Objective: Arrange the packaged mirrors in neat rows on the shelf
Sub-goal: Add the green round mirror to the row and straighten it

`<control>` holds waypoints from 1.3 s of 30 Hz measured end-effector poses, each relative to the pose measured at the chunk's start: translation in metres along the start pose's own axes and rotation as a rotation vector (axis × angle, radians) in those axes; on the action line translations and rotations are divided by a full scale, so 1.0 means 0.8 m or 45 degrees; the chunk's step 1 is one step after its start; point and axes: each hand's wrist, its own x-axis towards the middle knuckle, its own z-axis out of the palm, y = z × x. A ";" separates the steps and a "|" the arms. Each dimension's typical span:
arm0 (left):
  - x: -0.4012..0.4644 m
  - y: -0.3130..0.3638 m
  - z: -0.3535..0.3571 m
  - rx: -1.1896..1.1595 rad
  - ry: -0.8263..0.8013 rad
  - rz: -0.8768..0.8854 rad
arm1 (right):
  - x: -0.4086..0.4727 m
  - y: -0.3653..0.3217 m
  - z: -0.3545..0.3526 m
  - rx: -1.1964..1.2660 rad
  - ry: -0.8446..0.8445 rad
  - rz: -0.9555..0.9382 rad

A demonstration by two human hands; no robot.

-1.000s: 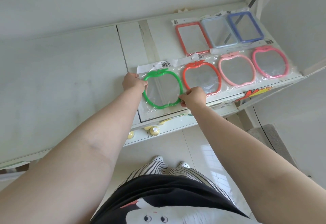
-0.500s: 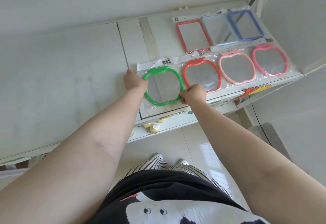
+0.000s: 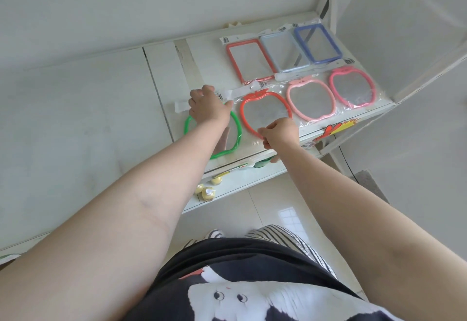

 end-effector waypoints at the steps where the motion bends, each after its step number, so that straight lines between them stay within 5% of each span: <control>1: -0.002 0.008 0.007 -0.001 -0.024 0.042 | 0.005 0.003 -0.009 0.024 0.026 -0.006; 8: -0.007 0.062 0.060 -0.011 -0.155 0.257 | 0.070 0.024 -0.064 0.214 0.125 -0.006; 26: 0.028 0.100 0.167 0.253 -0.109 0.114 | 0.243 -0.011 -0.090 -0.187 -0.261 -0.533; 32: 0.029 0.098 0.173 0.214 -0.078 0.067 | 0.259 -0.012 -0.076 -0.412 -0.278 -0.546; 39: 0.027 0.099 0.171 0.232 -0.065 0.080 | 0.256 -0.006 -0.082 -0.293 -0.279 -0.594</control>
